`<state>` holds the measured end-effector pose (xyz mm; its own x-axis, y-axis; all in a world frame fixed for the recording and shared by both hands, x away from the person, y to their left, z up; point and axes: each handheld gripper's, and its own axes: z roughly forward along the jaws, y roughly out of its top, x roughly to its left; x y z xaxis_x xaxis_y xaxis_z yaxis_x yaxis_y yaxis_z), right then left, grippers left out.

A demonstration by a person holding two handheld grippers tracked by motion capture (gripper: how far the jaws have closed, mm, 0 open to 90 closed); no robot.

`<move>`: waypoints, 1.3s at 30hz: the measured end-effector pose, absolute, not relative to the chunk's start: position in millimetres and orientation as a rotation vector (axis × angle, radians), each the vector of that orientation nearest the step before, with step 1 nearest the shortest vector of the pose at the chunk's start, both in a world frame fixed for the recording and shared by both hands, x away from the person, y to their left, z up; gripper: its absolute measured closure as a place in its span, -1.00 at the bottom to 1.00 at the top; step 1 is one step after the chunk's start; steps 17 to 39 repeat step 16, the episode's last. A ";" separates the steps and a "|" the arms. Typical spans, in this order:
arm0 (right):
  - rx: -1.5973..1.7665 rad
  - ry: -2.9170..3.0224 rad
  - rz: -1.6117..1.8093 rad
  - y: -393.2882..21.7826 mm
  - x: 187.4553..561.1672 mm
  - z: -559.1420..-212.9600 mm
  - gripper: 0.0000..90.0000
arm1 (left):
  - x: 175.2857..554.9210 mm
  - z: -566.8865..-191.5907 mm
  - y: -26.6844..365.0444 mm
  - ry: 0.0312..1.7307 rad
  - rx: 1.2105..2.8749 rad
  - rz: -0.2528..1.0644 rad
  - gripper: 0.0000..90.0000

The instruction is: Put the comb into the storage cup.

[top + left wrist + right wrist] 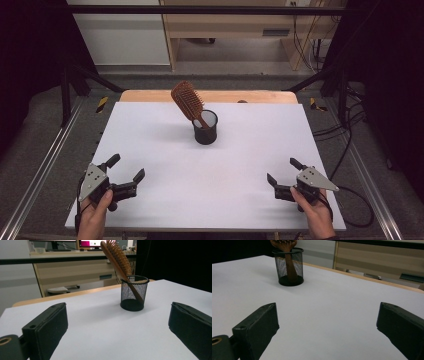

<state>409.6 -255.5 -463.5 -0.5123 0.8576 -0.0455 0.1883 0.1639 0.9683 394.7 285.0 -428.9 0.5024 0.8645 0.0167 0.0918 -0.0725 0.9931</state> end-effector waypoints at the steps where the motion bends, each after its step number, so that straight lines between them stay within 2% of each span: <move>1: 0.990 1.826 1.386 -254.5 409.6 -463.6 -0.91 | 393.4 -428.4 284.8 0.862 1.517 0.795 -0.94; 14: 0.986 1.817 1.475 -246.2 413.6 -463.1 -0.91 | 391.6 -428.4 293.6 0.875 1.452 0.769 -0.94; 39: 0.984 1.823 1.466 -245.7 415.1 -464.1 -0.92 | 393.0 -428.2 295.2 0.876 1.454 0.788 -0.94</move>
